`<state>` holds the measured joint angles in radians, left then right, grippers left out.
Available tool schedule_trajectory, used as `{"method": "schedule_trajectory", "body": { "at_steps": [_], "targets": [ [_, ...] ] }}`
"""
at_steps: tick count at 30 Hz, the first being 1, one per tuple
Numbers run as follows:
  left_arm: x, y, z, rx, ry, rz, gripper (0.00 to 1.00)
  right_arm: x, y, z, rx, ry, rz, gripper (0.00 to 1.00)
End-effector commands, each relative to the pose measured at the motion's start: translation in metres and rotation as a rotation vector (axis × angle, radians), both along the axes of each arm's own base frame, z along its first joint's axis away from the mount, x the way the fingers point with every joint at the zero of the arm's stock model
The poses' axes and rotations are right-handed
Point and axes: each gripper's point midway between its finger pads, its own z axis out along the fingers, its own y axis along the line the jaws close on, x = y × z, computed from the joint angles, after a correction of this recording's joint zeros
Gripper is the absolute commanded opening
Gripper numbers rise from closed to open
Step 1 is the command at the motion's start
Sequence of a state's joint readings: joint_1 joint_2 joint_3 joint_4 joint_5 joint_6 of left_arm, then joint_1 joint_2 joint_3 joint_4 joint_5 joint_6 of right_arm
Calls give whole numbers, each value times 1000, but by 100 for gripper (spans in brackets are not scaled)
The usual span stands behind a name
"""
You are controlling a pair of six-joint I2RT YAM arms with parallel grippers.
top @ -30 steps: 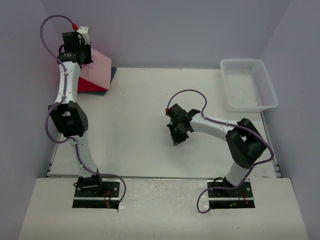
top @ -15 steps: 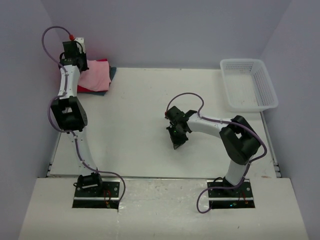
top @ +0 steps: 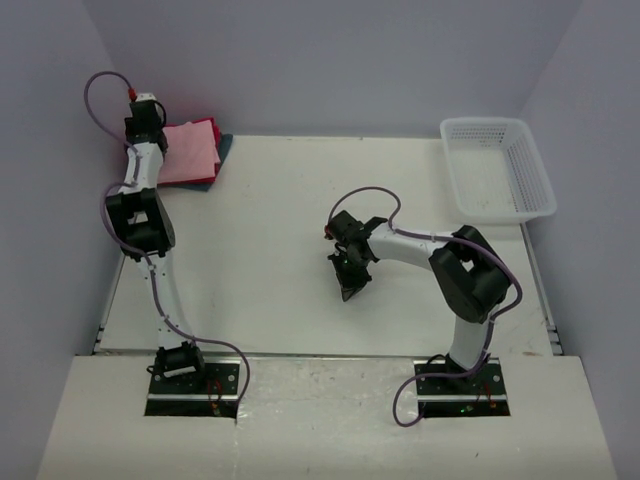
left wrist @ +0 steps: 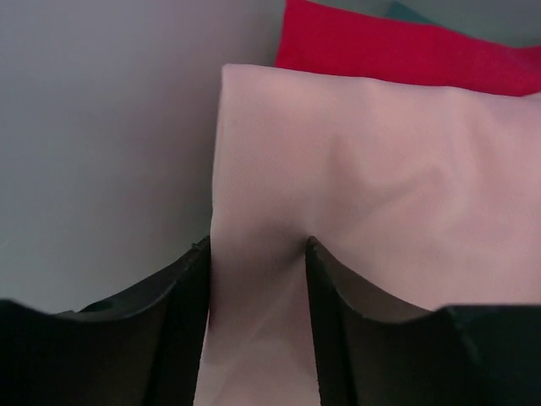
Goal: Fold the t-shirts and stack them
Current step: Put the neatly folded tshirt into the corner of the board with the left arm
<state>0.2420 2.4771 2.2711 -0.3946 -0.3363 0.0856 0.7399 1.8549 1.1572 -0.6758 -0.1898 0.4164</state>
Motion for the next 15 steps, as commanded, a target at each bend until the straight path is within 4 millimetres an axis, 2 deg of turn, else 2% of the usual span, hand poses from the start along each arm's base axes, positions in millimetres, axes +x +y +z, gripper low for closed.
{"method": "schedule_trajectory", "body": {
  "at_steps": [1, 2, 3, 5, 7, 8, 9, 10, 12, 13, 15],
  "targets": [
    [2, 13, 79, 95, -222, 140, 50, 1, 8, -7, 15, 20, 27, 0],
    [-6, 16, 110, 157, -276, 205, 51, 0, 9, -7, 20, 26, 32, 0],
    [-9, 13, 119, 189, -282, 218, 60, -1, 9, -7, 22, 26, 30, 0],
    [-7, -5, 156, 281, -321, 215, 70, 1, 10, -4, 35, 6, 30, 0],
    [-7, -26, 178, 368, -310, 224, 76, 3, 11, -2, 41, -4, 25, 0],
    [-5, -32, 193, 388, -335, 230, 83, 3, 12, -2, 45, -2, 28, 0],
    [-3, -47, 199, 408, -341, 219, 88, 2, 11, -1, 45, -2, 29, 0],
    [-6, -51, 207, 452, -324, 227, 97, 3, 12, 2, 59, -18, 28, 0],
    [-10, -60, 226, 487, -364, 248, 100, 1, 11, 2, 63, -20, 27, 0],
    [-12, -72, 239, 485, -389, 241, 100, 1, 10, 3, 63, -22, 24, 0],
    [-16, -92, 250, 482, -411, 225, 100, 1, 8, 5, 65, -32, 17, 0]
  ]
}}
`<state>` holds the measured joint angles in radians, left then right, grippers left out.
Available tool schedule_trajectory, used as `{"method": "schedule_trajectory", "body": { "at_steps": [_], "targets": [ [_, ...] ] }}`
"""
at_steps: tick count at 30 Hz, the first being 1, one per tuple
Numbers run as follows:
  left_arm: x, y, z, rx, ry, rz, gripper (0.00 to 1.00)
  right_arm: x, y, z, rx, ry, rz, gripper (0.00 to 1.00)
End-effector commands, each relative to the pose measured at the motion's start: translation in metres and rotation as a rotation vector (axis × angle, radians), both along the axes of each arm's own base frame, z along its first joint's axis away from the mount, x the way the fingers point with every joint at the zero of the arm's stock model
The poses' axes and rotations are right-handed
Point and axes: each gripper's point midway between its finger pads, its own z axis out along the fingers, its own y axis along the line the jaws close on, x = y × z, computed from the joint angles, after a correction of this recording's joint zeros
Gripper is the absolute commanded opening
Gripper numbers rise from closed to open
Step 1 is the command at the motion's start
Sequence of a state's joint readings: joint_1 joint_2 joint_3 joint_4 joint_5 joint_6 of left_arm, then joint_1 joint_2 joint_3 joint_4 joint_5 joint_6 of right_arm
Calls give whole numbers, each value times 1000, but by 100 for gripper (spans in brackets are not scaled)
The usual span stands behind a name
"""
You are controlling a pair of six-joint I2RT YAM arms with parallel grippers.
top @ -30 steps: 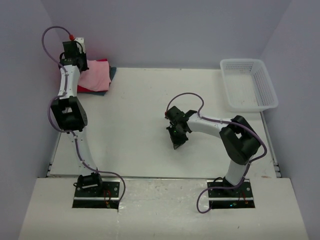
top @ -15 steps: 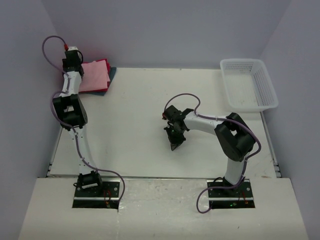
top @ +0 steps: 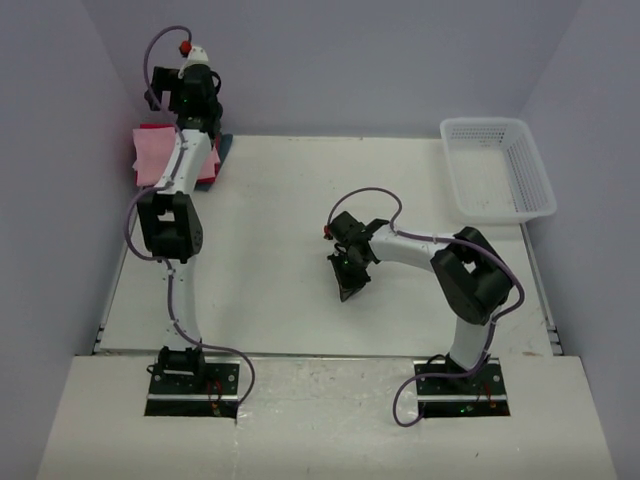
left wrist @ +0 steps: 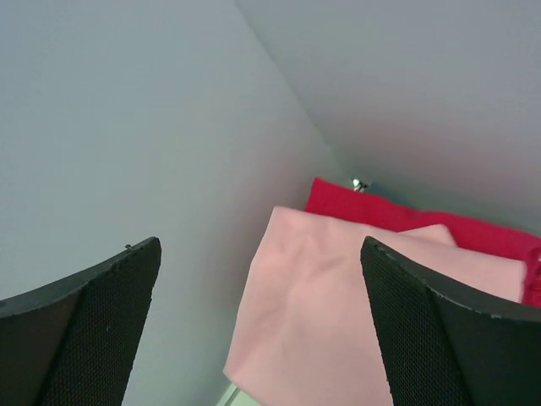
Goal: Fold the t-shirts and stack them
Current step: Put the neatly folded tshirt into the corner of the board with the left arm
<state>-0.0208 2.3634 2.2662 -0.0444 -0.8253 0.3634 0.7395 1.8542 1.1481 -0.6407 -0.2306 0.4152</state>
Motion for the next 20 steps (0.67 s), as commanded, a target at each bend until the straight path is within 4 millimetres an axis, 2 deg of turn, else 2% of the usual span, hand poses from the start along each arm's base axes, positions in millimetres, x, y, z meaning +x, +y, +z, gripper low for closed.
{"method": "schedule_trajectory", "body": {
  "at_steps": [1, 2, 5, 6, 7, 8, 9, 10, 11, 12, 13, 14, 15, 16, 17, 18, 19, 20],
  "targets": [
    [-40, -9, 114, 61, -208, 73, 100, 3, -1, 5, 18, -52, 1, 0],
    [-41, -26, 116, 59, -205, 43, 100, 3, -2, 10, 20, -67, -17, 0],
    [-54, -56, 136, 16, -222, -19, 100, 15, -8, 18, 2, -140, -55, 0],
    [-55, -81, 133, -9, -198, -75, 100, 19, -6, 28, 19, -178, -61, 0],
    [-62, -96, 133, -76, -192, -129, 100, 25, -4, 33, 34, -214, -68, 0],
    [-66, -109, 127, -120, -181, -160, 100, 28, -4, 37, 45, -236, -67, 3],
    [-68, -132, 121, -216, -210, -212, 100, 34, 0, 50, 80, -281, -69, 10],
    [-80, -147, 107, -275, -167, -277, 100, 39, -2, 55, 73, -309, -81, 19],
    [-88, -162, 101, -333, -168, -314, 100, 44, 0, 62, 81, -338, -87, 38],
    [-96, -172, 92, -384, -160, -344, 100, 48, 3, 74, 114, -372, -86, 43],
    [-114, -183, 77, -482, -163, -376, 100, 49, 6, 80, 137, -387, -83, 47],
    [-123, -193, 72, -530, -165, -411, 100, 50, 5, 83, 143, -406, -88, 52],
    [-131, -202, 62, -572, -153, -443, 100, 55, 8, 92, 173, -443, -90, 54],
    [-149, -208, 49, -634, -148, -467, 100, 55, 8, 103, 205, -477, -91, 55],
    [-159, -217, 44, -660, -134, -496, 100, 54, 7, 104, 211, -489, -80, 57],
    [-173, -218, 50, -685, -158, -506, 100, 57, 8, 110, 226, -513, -77, 57],
    [-184, -221, 22, -686, -107, -502, 100, 58, 7, 119, 238, -537, -87, 57],
    [-192, -228, 16, -692, -94, -526, 100, 65, 1, 123, 208, -578, -113, 58]
  ]
}}
